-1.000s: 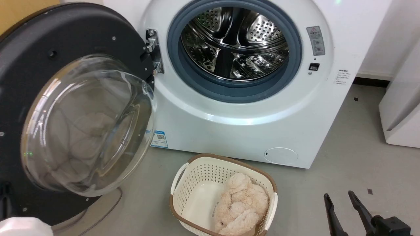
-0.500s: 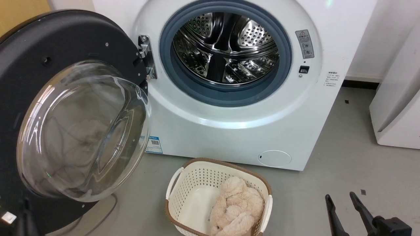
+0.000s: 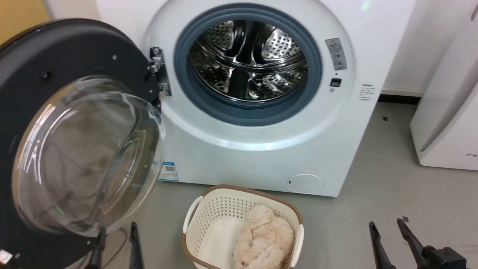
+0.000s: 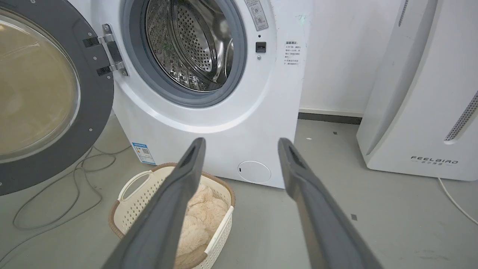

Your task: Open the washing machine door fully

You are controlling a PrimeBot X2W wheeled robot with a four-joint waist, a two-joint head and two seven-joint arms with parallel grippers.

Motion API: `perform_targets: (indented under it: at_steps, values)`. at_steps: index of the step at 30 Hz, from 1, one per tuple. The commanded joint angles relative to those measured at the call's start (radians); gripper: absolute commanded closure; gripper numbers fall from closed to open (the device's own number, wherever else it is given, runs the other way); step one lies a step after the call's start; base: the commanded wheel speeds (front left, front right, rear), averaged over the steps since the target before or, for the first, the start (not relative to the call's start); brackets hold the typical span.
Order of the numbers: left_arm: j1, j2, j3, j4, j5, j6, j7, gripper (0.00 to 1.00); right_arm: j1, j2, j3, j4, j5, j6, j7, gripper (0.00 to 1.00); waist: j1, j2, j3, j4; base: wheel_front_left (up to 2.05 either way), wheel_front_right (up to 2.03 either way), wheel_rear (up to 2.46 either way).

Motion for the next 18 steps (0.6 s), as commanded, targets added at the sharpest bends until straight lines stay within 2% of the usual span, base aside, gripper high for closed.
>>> perform_targets:
  at_steps: [1, 8, 18]
  values:
    - [0.005, -0.008, -0.023, -0.004, 0.011, -0.004, -0.005, 0.00, 0.001, 0.003, 0.005, -0.006, -0.005, 0.001, 0.004, 0.00, 0.0000, 0.0000, -0.003, -0.019, 0.00, 0.00, 0.00]
    - [-0.011, -0.018, -0.086, 0.003, 0.020, -0.012, -0.003, 0.00, 0.014, 0.003, 0.014, -0.036, -0.027, 0.001, 0.027, 0.00, 0.0000, 0.0000, -0.012, -0.081, 0.00, 0.00, 0.00]
    - [-0.029, 0.018, -0.098, 0.045, 0.045, -0.010, 0.022, 0.00, 0.034, 0.003, 0.030, -0.069, -0.041, 0.001, 0.056, 0.00, 0.0000, 0.0000, -0.019, -0.148, 0.00, 0.00, 0.00]
